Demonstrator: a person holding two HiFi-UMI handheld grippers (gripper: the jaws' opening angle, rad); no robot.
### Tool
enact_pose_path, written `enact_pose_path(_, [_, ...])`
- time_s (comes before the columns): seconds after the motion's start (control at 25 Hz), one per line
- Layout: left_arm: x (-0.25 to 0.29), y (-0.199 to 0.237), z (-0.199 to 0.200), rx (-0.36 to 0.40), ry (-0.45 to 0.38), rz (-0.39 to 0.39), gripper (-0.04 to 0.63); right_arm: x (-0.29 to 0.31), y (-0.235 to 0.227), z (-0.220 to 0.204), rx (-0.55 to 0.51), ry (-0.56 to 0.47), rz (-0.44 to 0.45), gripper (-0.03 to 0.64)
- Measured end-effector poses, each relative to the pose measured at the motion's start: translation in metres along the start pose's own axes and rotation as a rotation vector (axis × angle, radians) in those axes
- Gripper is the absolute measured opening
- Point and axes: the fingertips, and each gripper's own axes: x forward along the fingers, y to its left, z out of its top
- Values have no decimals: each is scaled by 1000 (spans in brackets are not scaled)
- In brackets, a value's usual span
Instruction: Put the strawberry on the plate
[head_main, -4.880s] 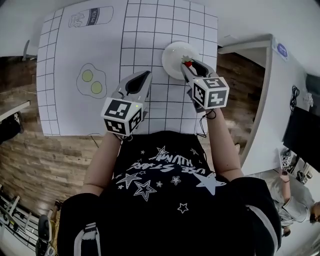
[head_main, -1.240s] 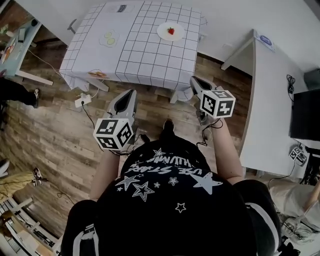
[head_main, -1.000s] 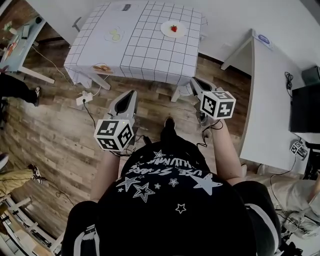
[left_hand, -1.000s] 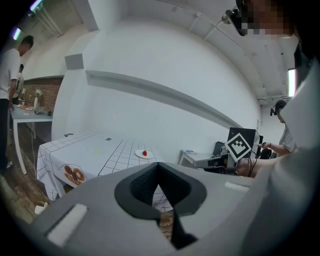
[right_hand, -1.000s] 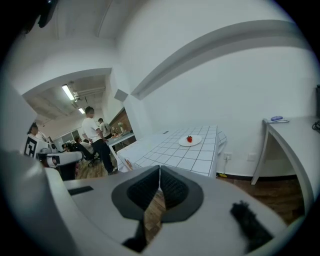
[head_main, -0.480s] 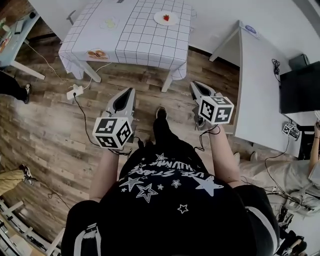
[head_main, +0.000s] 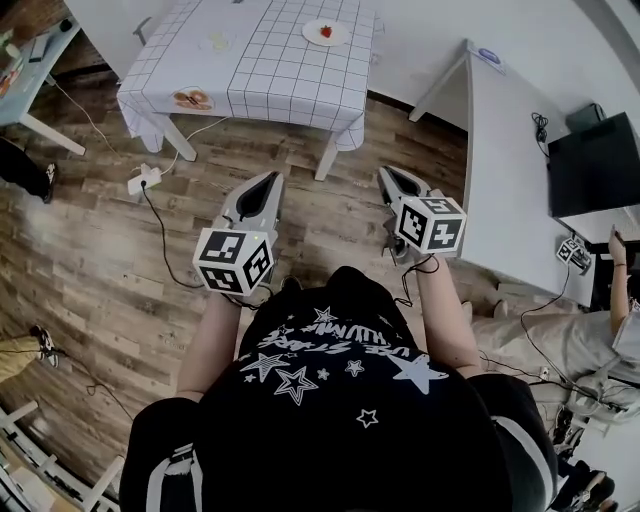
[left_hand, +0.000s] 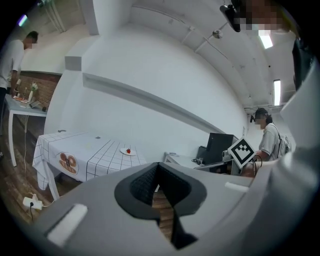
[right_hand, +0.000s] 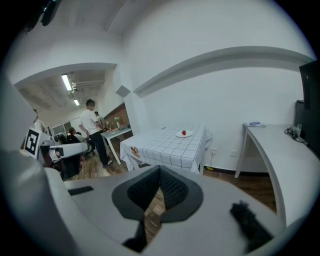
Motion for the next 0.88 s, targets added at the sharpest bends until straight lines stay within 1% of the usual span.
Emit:
enact_pose_path(0.24, [1,-27,2,30,-4,2,8,-20,-6,-3,-29,-19,18,14])
enact_pose_path(0.64, [10,-109,-14,46,-6,19,9,-100,-64,-34,-6,-28,12,14])
enact_pose_path(0.72, [3,-121,-19,39,-12,27,9,-112,-65,-39,-13,-27,20,14])
enact_pose_path(0.88, [-15,-126,-23,22,-21,46,9,-128,-51,-42,-21,-25,30,14])
